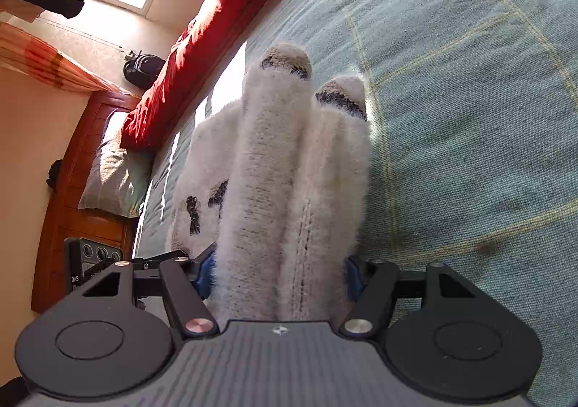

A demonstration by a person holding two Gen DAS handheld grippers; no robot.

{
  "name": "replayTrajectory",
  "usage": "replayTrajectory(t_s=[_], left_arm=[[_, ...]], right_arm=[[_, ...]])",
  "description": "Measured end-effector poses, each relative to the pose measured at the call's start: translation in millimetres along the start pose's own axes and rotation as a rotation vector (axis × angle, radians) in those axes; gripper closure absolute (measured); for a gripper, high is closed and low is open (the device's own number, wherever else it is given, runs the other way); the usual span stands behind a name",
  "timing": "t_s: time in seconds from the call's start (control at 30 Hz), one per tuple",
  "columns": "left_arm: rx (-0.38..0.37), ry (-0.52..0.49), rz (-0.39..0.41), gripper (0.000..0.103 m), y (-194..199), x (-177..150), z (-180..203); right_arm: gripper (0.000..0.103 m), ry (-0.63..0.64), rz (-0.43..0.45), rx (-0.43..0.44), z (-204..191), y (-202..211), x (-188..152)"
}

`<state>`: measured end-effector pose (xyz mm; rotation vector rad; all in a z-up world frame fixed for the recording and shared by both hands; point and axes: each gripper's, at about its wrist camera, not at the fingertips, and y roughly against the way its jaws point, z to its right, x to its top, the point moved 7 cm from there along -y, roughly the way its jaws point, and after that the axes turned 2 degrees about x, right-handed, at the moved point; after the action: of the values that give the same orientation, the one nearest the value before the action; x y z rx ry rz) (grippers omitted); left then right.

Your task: Fold clothes

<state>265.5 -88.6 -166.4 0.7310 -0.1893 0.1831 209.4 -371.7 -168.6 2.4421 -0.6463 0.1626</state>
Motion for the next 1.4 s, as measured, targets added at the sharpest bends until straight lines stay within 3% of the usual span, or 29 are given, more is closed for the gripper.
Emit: replayTrajectory(t_s=[0.27,0.47,0.93,1.17,1.4], left_arm=[[-0.001,-0.014,0.097,0.019,77,9,-18],[0.031,0.008,0.179,0.019,152,19,-61],[0.153,0.120,0.339,0.023,319,45,-204],[0.181,0.198,0.393,0.024,374,66,-279],[0.220,0.237,0.419,0.025,405,79,-334]], right_arm=[[0.033,0.088,-0.010,0.018,-72,-26,-4],[0.033,0.148,-0.055,0.052,-137,-82,-18],[0.033,0.168,-0.203,0.148,-259,-276,-74],[0.033,0.179,-0.254,0.165,-308,-365,-93],[0.033,0.177,-0.291,0.164,-328,-438,-111]])
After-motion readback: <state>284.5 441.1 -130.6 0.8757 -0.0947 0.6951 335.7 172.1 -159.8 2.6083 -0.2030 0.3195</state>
